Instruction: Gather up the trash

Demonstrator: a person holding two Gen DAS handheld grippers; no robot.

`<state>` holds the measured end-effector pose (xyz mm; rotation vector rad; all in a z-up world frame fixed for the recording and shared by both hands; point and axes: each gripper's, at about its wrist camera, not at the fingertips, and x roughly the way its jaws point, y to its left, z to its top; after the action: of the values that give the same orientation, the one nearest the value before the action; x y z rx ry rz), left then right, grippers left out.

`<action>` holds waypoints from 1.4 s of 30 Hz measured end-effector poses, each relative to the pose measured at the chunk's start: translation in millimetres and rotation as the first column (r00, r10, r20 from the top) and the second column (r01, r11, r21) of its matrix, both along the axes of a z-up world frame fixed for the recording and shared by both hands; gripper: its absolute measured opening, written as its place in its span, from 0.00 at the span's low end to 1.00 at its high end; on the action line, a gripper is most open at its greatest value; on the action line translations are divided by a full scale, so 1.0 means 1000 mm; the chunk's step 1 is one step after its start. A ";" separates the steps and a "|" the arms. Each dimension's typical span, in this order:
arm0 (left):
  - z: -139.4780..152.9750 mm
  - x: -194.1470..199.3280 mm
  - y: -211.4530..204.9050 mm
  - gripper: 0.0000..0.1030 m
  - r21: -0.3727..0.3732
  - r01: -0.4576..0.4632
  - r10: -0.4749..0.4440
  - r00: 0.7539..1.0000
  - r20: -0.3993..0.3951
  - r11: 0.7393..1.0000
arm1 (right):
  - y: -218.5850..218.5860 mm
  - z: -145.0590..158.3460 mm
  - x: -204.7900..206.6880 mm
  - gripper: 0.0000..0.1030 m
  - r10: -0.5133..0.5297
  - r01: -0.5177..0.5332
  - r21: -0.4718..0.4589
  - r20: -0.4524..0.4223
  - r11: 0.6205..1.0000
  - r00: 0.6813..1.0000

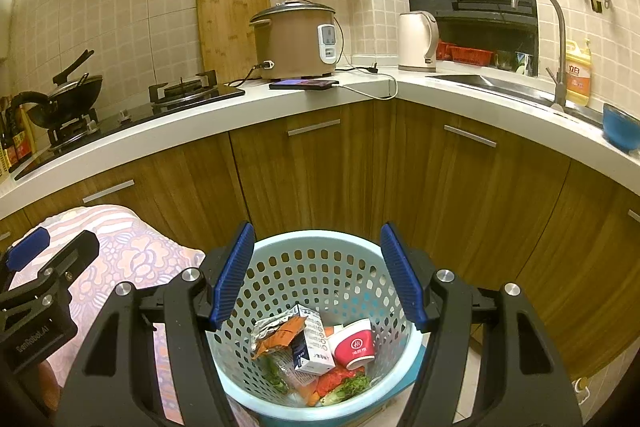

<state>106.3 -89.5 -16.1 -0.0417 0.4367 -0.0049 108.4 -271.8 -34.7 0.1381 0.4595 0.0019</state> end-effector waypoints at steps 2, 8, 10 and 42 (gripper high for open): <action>0.000 0.000 0.000 0.88 0.001 0.001 -0.001 1.000 0.000 1.000 | 0.000 0.000 0.000 0.60 -0.001 0.001 -0.002 0.000 1.000 1.000; 0.000 0.000 -0.001 0.89 0.001 0.000 0.000 1.000 0.000 1.000 | 0.001 -0.001 0.000 0.60 -0.001 0.001 -0.003 -0.002 1.000 1.000; 0.000 -0.001 -0.002 0.90 0.005 -0.001 0.001 1.000 0.005 1.000 | 0.001 -0.001 -0.001 0.60 -0.001 0.001 -0.003 -0.002 1.000 1.000; -0.003 0.000 -0.001 0.91 0.011 0.015 -0.015 1.000 0.004 1.000 | 0.009 -0.002 -0.002 0.60 0.007 -0.007 0.010 -0.012 1.000 1.000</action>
<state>106.1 -90.7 -18.7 -0.0277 0.4324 -0.0178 106.8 -262.7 -36.8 0.1462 0.4716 0.0104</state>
